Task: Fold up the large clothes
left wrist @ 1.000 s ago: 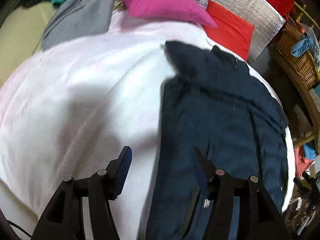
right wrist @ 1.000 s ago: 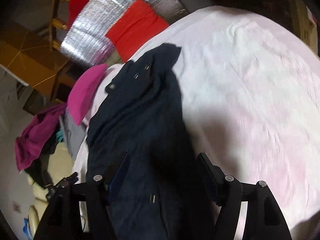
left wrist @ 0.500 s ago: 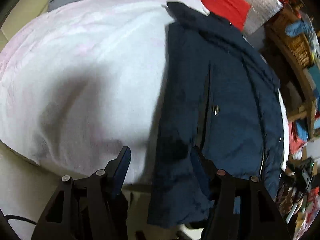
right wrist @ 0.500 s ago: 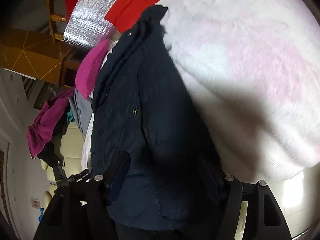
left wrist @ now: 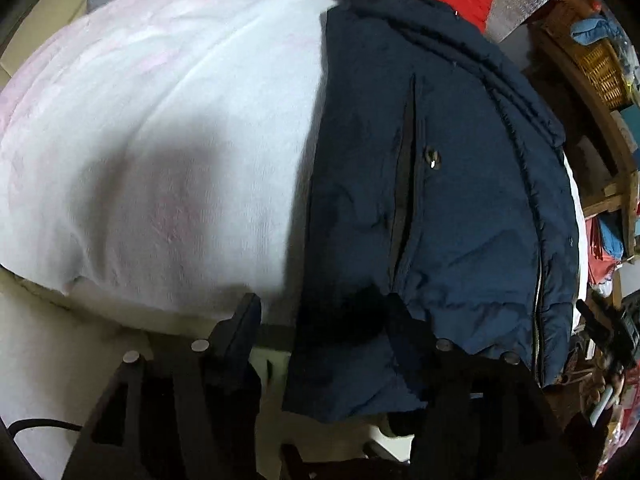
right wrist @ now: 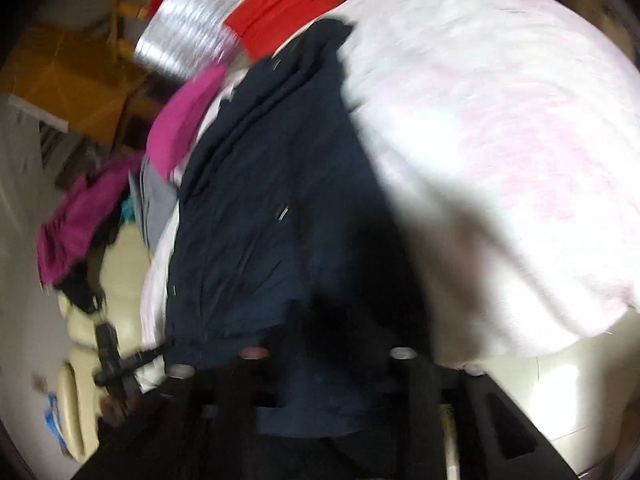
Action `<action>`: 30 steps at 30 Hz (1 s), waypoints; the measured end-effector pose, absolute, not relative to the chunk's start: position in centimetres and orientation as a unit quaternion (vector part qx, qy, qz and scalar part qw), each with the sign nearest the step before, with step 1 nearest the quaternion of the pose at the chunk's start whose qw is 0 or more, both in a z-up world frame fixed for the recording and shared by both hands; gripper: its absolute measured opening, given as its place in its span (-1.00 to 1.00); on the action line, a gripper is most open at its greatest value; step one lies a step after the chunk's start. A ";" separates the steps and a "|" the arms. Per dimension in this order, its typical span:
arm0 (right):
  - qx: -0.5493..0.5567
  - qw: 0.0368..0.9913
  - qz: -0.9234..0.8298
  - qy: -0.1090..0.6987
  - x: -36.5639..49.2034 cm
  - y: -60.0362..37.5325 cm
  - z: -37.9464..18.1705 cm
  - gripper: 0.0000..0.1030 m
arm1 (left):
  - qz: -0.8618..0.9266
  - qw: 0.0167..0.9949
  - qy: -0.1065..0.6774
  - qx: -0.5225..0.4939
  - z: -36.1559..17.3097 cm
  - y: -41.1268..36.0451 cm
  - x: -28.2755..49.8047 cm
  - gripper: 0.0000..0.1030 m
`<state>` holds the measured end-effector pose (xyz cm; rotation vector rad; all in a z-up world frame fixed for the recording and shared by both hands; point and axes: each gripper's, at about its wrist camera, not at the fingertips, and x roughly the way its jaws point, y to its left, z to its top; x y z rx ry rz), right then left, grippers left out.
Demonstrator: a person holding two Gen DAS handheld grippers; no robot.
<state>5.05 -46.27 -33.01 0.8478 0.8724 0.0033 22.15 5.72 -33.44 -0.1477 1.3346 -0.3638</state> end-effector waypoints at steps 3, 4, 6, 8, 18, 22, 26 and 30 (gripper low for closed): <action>0.421 0.817 0.004 0.394 5.2 -47.8 -34.3 0.60 | -0.182 0.751 0.628 -0.087 -34.3 5.4 22.2 0.24; 0.432 0.809 0.012 0.398 5.7 -47.9 -35.1 0.59 | -0.187 0.746 0.632 -0.097 -34.6 5.5 22.1 0.24; 0.433 0.804 0.021 0.408 6.4 -47.6 -36.1 0.54 | -0.195 0.739 0.635 -0.111 -34.9 5.5 22.2 0.09; 0.415 0.812 0.024 0.410 6.8 -46.8 -36.0 0.38 | -0.204 0.733 0.636 -0.129 -35.0 5.8 22.2 -0.13; 0.364 0.811 0.036 0.456 7.6 -44.3 -35.4 -0.30 | -0.207 0.733 0.635 -0.125 -35.2 5.3 22.0 -0.11; 0.349 0.815 0.048 0.460 8.0 -43.2 -35.5 -0.01 | -0.219 0.734 0.630 -0.127 -35.1 5.1 21.9 -0.32; 0.304 0.839 0.061 0.448 8.0 -42.0 -32.8 -0.74 | -0.242 0.742 0.610 -0.138 -33.9 4.8 21.6 -0.68; 0.317 0.854 0.081 0.404 7.4 -43.0 -30.3 -0.76 | -0.271 0.751 0.579 -0.168 -31.8 5.7 21.9 -0.68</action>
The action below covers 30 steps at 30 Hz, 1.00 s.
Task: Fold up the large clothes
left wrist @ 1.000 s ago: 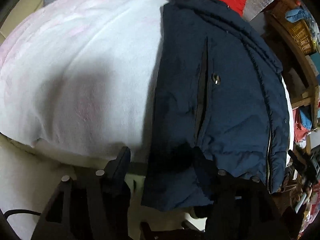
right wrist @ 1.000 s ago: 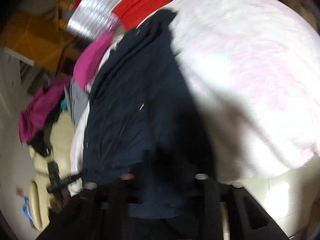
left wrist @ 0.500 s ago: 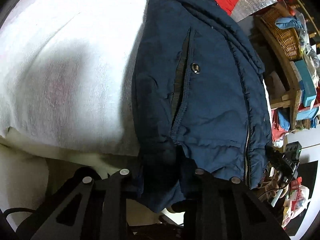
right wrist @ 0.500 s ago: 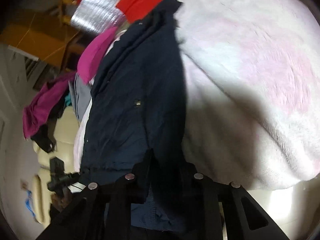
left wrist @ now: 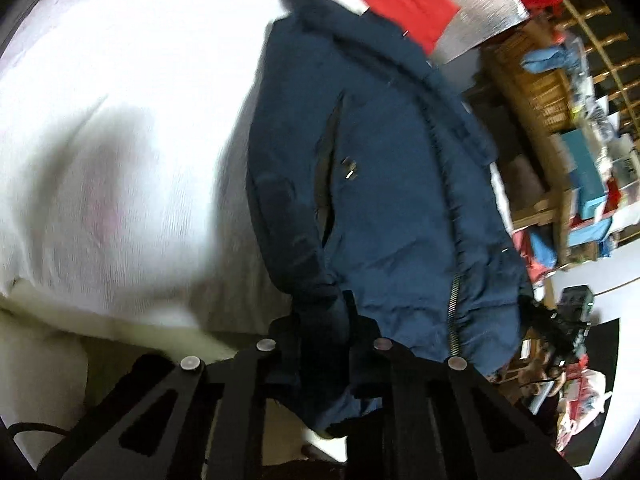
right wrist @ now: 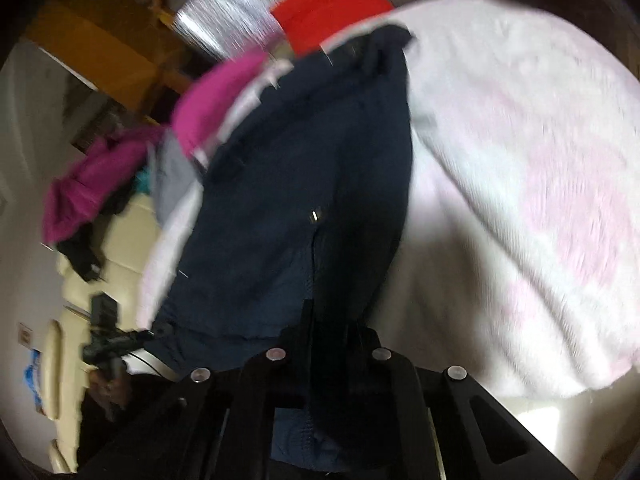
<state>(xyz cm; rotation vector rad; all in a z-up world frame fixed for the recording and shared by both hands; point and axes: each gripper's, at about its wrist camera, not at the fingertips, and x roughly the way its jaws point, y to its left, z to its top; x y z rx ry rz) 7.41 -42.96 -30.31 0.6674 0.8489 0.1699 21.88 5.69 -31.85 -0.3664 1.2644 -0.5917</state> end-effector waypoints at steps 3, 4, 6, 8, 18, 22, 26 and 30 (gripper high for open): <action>0.334 0.828 0.074 0.444 8.4 -43.5 -32.3 -0.67 | -0.255 0.742 0.603 -0.144 -33.0 5.2 22.6 -0.61; 0.339 0.815 0.070 0.464 8.9 -43.5 -33.3 -0.46 | -0.247 0.733 0.619 -0.139 -33.9 4.9 22.8 -0.56; 0.343 0.800 0.066 0.488 9.6 -43.1 -35.1 0.06 | -0.241 0.718 0.638 -0.140 -35.1 4.4 23.1 -0.44; 0.344 0.804 0.065 0.481 9.6 -42.8 -35.7 0.01 | -0.243 0.716 0.637 -0.150 -35.3 5.0 23.1 -0.46; 0.312 0.881 0.086 0.346 8.5 -43.1 -25.3 -0.84 | -0.334 0.737 0.545 -0.218 -25.9 6.1 25.4 -0.74; 0.311 0.901 0.076 0.292 11.2 -44.7 -21.5 -0.85 | -0.358 0.748 0.501 -0.247 -20.6 5.8 29.9 -0.75; 0.341 0.904 0.058 0.250 17.0 -47.0 -18.9 -0.85 | -0.362 0.767 0.469 -0.245 -17.2 4.0 35.9 -0.75; 0.372 0.897 0.030 0.236 24.3 -49.0 -18.0 -0.85 | -0.338 0.790 0.449 -0.246 -16.3 1.3 43.4 -0.76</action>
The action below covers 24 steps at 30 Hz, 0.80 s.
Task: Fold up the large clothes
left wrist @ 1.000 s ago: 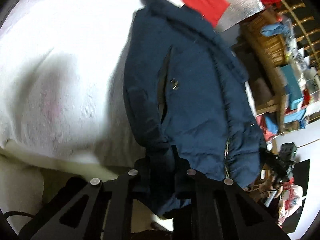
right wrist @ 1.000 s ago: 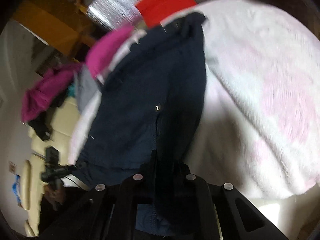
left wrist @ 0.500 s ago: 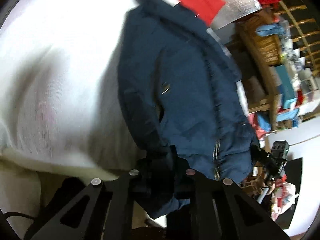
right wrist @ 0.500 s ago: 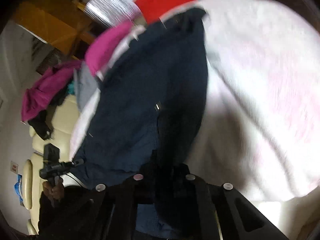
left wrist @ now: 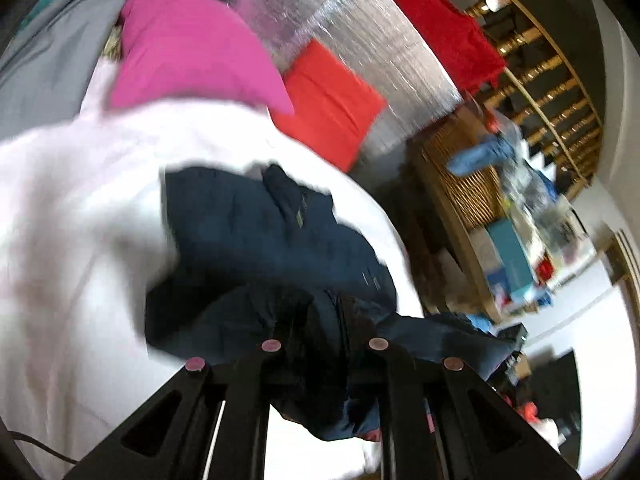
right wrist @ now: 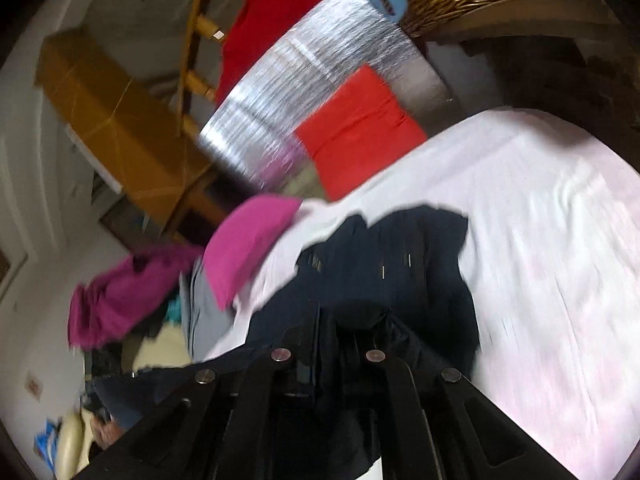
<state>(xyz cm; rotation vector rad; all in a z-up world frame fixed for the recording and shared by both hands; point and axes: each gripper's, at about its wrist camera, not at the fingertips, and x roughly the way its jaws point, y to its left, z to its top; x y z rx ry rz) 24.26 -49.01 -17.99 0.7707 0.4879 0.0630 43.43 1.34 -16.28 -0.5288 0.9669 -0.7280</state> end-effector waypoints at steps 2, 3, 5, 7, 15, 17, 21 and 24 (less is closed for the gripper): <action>0.386 0.892 0.011 0.234 28.6 -50.6 -18.4 -0.85 | -0.325 0.796 0.445 -0.250 -17.0 0.9 47.2 -0.77; 0.397 0.887 0.007 0.236 30.3 -51.3 -18.8 -0.85 | -0.317 0.797 0.447 -0.253 -17.7 0.5 49.1 -0.77; 0.421 0.875 -0.006 0.241 33.9 -52.6 -20.2 -0.86 | -0.296 0.800 0.458 -0.251 -19.7 -1.5 53.1 -0.77; 0.435 0.864 -0.024 0.253 37.5 -53.2 -22.2 -0.86 | -0.277 0.800 0.472 -0.247 -22.1 -3.0 56.7 -0.77; 0.567 0.771 -0.025 0.291 45.3 -57.6 -31.5 -0.73 | -0.249 0.781 0.506 -0.268 -30.5 -5.8 64.0 -0.69; 0.604 0.747 0.006 0.279 45.8 -58.6 -32.6 -0.64 | -0.260 0.770 0.506 -0.289 -31.4 -5.7 64.5 -0.65; 0.638 0.730 0.046 0.240 45.4 -59.7 -32.7 -0.24 | -0.303 0.742 0.463 -0.378 -30.2 -4.1 64.2 0.10; 0.628 0.759 0.013 0.170 42.1 -60.7 -30.5 0.99 | -0.311 0.761 0.409 -0.396 -27.7 -2.7 62.6 0.49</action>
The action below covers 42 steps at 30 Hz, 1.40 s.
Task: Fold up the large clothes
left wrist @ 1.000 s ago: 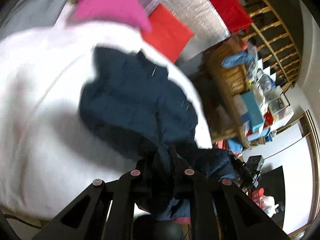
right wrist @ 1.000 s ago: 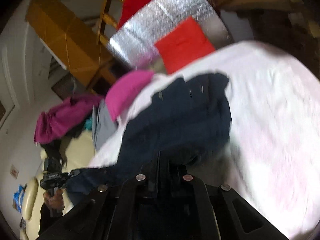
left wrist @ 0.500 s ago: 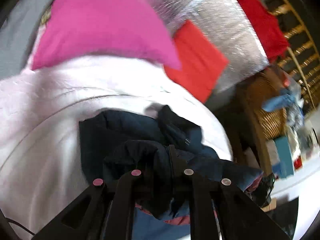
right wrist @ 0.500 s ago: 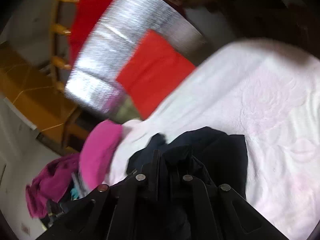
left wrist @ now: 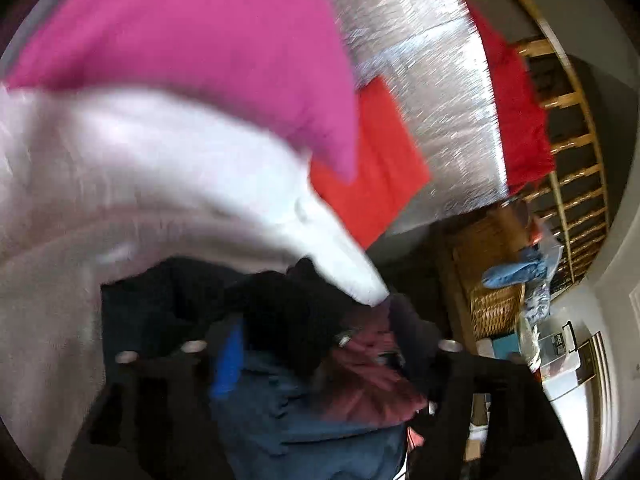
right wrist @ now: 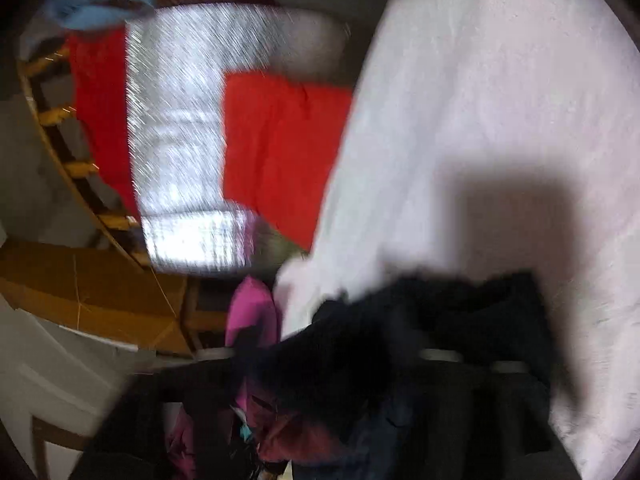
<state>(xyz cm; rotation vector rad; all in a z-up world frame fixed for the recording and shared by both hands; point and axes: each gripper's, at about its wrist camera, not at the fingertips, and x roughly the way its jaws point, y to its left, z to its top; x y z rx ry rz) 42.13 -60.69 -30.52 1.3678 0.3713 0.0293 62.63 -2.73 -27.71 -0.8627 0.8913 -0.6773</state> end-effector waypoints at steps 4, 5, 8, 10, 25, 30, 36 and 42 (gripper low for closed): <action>0.592 0.787 0.022 0.170 38.7 -60.4 -27.5 1.00 | -0.274 0.804 0.358 -0.388 -24.3 -0.9 57.9 0.60; 0.580 0.795 0.022 0.179 38.1 -59.9 -27.1 1.00 | -0.269 0.808 0.358 -0.383 -23.9 -0.7 56.6 0.61; 0.545 0.808 0.026 0.224 35.3 -57.2 -26.5 1.00 | -0.230 0.820 0.375 -0.367 -24.1 -0.1 51.4 0.63; 0.541 0.802 0.031 0.250 33.1 -55.6 -27.1 0.99 | -0.191 0.821 0.388 -0.373 -25.3 1.0 48.3 0.63; 0.581 0.767 -0.043 0.269 29.5 -51.4 -34.7 0.65 | -0.082 0.796 0.432 -0.416 -33.3 2.2 46.1 0.63; 0.584 0.763 -0.058 0.270 33.3 -52.4 -35.4 0.63 | -0.091 0.797 0.422 -0.423 -34.1 1.1 48.0 0.60; 0.549 0.784 -0.073 0.281 35.0 -52.0 -34.3 -0.15 | -0.129 0.812 0.398 -0.407 -33.2 -0.2 48.6 -0.49; 0.504 0.816 -0.088 0.268 34.3 -50.8 -30.3 -0.44 | -0.153 0.823 0.375 -0.398 -30.3 0.4 46.8 -0.75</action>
